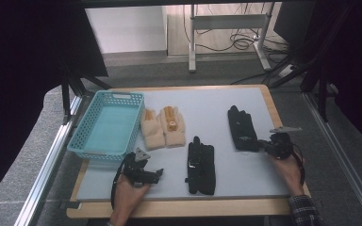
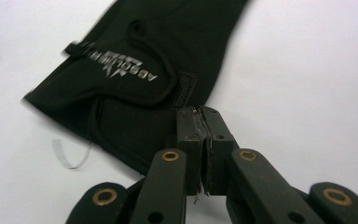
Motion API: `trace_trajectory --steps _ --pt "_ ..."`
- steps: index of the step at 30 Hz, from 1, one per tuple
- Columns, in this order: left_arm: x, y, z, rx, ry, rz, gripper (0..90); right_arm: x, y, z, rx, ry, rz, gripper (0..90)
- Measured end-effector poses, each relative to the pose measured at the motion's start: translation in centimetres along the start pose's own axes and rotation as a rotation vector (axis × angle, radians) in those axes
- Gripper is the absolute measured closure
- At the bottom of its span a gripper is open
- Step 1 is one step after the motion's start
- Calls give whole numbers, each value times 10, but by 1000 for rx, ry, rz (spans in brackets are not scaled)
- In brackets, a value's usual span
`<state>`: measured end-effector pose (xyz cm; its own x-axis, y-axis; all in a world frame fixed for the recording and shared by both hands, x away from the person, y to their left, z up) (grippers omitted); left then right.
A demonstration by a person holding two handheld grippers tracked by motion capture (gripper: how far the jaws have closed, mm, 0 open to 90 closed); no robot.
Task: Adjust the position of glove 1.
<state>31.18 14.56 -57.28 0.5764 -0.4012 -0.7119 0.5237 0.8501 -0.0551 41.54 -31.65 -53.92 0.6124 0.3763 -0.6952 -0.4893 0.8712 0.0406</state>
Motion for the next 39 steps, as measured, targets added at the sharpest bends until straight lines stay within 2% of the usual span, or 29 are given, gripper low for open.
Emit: trace_trajectory --steps 1,2,4,5,6,9,11,13,16,22,28,31,33,36,37,39 --pt "0 0 0 0 0 0 32 2 10 1 -13 4 17 844" --pt "0 0 0 0 0 0 32 2 10 1 -13 4 17 844" --pt "0 0 0 0 0 0 32 4 20 1 -22 3 40 841" --pt "0 0 0 0 0 0 32 7 31 2 -40 3 59 837" --pt "0 0 0 0 0 0 32 7 31 2 -40 3 59 837" --pt "0 0 0 0 0 0 32 12 47 4 -76 2 84 828" --pt "0 0 0 0 0 0 33 13 52 7 -92 11 89 815" --pt "0 0 0 0 0 0 32 13 51 8 -88 9 86 807" --pt "0 0 0 0 0 0 32 9 42 14 -70 -9 68 777" --pt "0 0 0 0 0 0 32 10 28 39 -47 -56 40 616" --pt "0 0 0 0 0 -1 32 32 22 68 -54 -69 13 396" --pt "0 0 0 0 0 -1 32 48 19 75 -60 -55 20 304" --pt "0 0 0 0 0 -1 33 59 18 77 -57 -24 40 248" --pt "0 0 0 0 0 -1 32 77 16 75 -62 30 33 220" --pt "0 0 0 0 0 -1 32 80 17 74 -71 21 34 226" --pt "0 0 0 0 0 -1 32 81 22 73 -101 26 -4 280"
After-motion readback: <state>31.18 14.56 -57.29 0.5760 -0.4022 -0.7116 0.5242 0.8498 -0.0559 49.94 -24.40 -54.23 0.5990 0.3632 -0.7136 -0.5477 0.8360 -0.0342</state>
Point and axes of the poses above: each handheld gripper's, and its own axes: x roughly forward along the jaws, z roughly out of its top, y roughly to its left, the point moved 3 cm from there along x, roughly forward along the jaws
